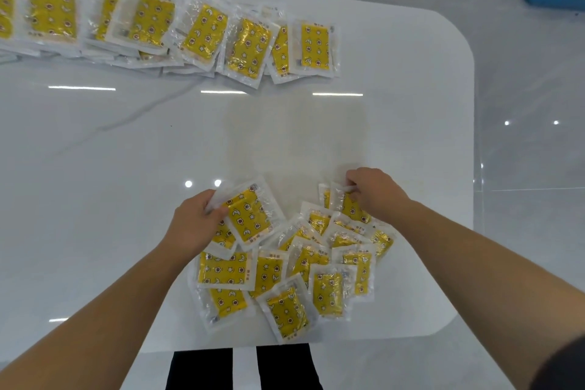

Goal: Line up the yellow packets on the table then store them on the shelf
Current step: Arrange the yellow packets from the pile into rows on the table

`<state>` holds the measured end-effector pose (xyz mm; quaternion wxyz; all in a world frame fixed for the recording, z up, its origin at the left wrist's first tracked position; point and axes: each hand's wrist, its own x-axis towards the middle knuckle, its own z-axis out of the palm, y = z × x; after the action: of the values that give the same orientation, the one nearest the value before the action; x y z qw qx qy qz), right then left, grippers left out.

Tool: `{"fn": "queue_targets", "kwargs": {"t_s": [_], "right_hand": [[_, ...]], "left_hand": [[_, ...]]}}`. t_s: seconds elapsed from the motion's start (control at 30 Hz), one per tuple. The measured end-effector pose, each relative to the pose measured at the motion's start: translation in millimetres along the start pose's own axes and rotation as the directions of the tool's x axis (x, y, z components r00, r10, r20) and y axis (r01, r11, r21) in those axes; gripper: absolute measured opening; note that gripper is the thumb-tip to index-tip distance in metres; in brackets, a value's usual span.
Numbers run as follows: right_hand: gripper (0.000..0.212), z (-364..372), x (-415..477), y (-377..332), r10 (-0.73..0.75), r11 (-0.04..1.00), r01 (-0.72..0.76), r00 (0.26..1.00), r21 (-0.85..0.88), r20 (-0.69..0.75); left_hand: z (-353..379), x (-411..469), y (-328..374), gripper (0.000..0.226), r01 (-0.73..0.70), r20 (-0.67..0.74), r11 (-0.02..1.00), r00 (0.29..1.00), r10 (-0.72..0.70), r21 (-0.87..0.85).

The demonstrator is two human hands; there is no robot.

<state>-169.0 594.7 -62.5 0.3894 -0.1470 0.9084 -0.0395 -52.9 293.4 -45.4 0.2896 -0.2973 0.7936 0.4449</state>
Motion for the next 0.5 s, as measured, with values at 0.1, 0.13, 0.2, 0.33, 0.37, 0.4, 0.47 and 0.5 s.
{"fn": "queue_targets", "kwargs": {"t_s": [0.1,0.13,0.2,0.33,0.37,0.4,0.47,0.5], "right_hand": [[0.020,-10.9,1.4,-0.2,0.011,0.995,-0.015,0.999,0.098,0.040],[0.025,-17.6,2.7,-2.1,0.001,0.993,-0.006,0.999,0.118,0.043],[0.029,-38.1,6.4,-12.4,-0.011,0.990,0.005,0.999,0.144,0.039],[0.023,-91.3,17.3,-43.5,0.009,0.953,0.001,0.999,0.304,-0.031],[0.023,-102.6,20.1,-54.3,0.016,0.923,0.006,0.998,0.384,-0.054],[0.023,-112.5,23.4,-66.8,0.029,0.883,0.005,0.997,0.469,-0.066],[0.016,-127.3,31.6,-96.4,0.057,0.771,0.001,0.996,0.637,-0.070],[0.006,-132.7,36.4,-113.8,0.068,0.702,-0.006,0.996,0.713,-0.059]], "left_hand": [[-3.0,0.5,-0.4,0.009,0.022,-0.011,0.999,1.000,-0.022,-0.048],[-5.7,1.4,0.0,0.008,0.032,-0.020,0.996,0.999,-0.034,-0.080],[-16.2,2.7,1.1,0.007,0.057,-0.048,0.987,0.997,-0.065,-0.149],[-48.8,6.9,4.0,0.007,0.077,-0.088,0.945,0.990,-0.111,-0.318],[-58.9,8.7,4.2,0.009,0.082,-0.092,0.932,0.988,-0.122,-0.354],[-69.8,11.1,3.6,0.009,0.087,-0.096,0.920,0.986,-0.133,-0.382],[-93.3,17.2,2.1,0.008,0.083,-0.101,0.899,0.985,-0.139,-0.430],[-105.7,21.1,0.7,0.007,0.078,-0.106,0.888,0.984,-0.141,-0.453]]}}
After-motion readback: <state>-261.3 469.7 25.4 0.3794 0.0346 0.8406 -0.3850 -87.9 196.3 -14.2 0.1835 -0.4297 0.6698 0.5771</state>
